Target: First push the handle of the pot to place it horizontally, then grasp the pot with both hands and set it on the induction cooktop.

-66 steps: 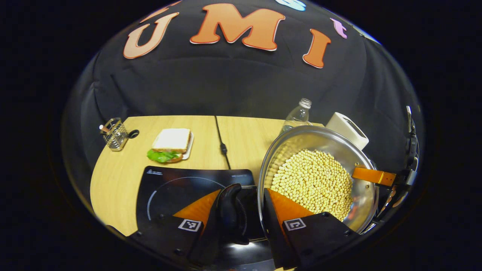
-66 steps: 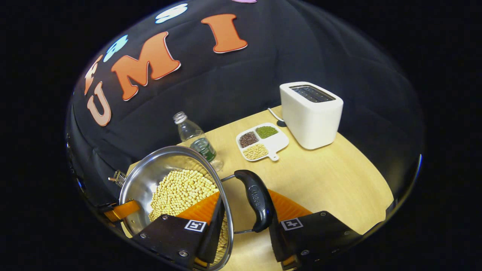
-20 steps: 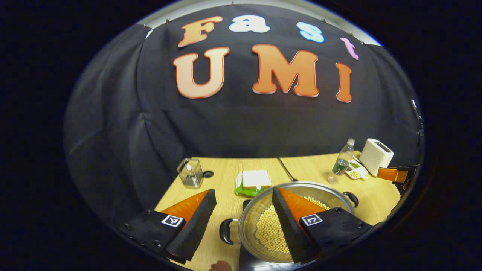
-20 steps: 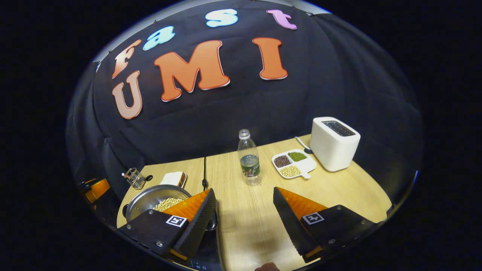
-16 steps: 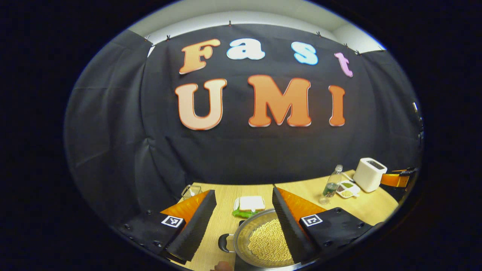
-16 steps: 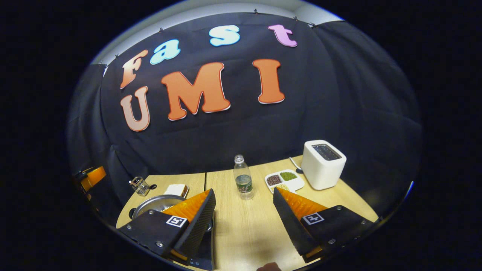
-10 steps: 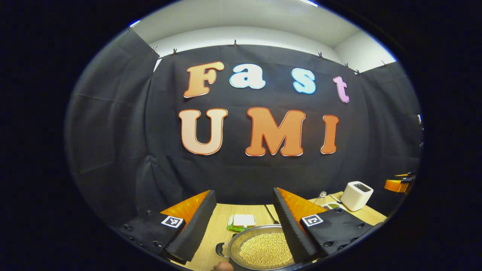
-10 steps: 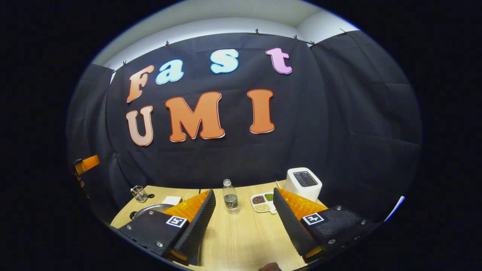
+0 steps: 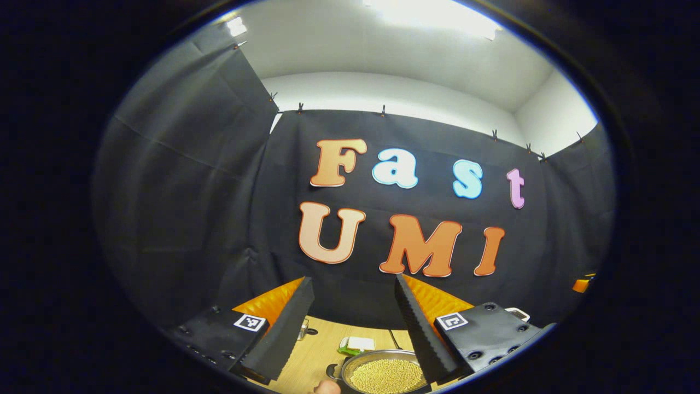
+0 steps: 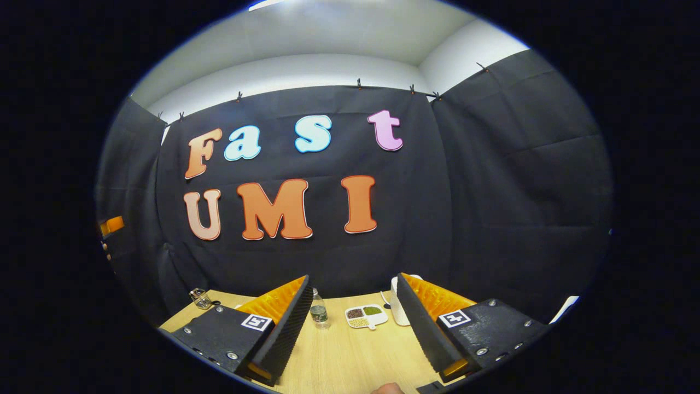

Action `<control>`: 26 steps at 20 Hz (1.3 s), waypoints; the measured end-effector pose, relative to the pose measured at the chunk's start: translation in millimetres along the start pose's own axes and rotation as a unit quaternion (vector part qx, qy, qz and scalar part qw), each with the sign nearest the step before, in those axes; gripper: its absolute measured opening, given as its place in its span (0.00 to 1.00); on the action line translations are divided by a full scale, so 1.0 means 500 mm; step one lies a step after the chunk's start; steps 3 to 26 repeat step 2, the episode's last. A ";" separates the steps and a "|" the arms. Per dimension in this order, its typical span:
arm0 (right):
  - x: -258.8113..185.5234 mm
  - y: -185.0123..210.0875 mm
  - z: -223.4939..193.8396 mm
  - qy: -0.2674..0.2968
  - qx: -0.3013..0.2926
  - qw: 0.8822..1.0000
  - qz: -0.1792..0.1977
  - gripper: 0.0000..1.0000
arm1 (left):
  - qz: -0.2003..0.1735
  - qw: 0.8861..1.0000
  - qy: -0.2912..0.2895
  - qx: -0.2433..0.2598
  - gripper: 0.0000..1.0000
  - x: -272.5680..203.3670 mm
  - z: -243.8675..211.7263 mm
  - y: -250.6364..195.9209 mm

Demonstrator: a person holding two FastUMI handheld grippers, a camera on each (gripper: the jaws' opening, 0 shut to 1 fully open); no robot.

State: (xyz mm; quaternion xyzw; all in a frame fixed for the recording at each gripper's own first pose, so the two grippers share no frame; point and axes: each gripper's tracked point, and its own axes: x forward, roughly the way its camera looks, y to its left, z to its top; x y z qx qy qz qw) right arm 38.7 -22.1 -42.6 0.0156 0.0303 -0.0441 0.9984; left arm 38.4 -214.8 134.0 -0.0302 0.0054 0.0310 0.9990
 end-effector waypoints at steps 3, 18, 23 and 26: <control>-0.018 -0.003 0.008 -0.005 0.006 1.000 0.003 0.95 | -0.005 1.000 -0.004 -0.004 0.99 -0.016 0.009 0.002; -0.018 -0.003 0.008 -0.005 0.006 1.000 0.003 0.95 | -0.005 1.000 -0.004 -0.004 0.99 -0.016 0.009 0.002; -0.018 -0.003 0.008 -0.005 0.006 1.000 0.003 0.95 | -0.005 1.000 -0.004 -0.004 0.99 -0.016 0.009 0.002; -0.018 -0.003 0.008 -0.005 0.006 1.000 0.003 0.95 | -0.005 1.000 -0.004 -0.004 0.99 -0.016 0.009 0.002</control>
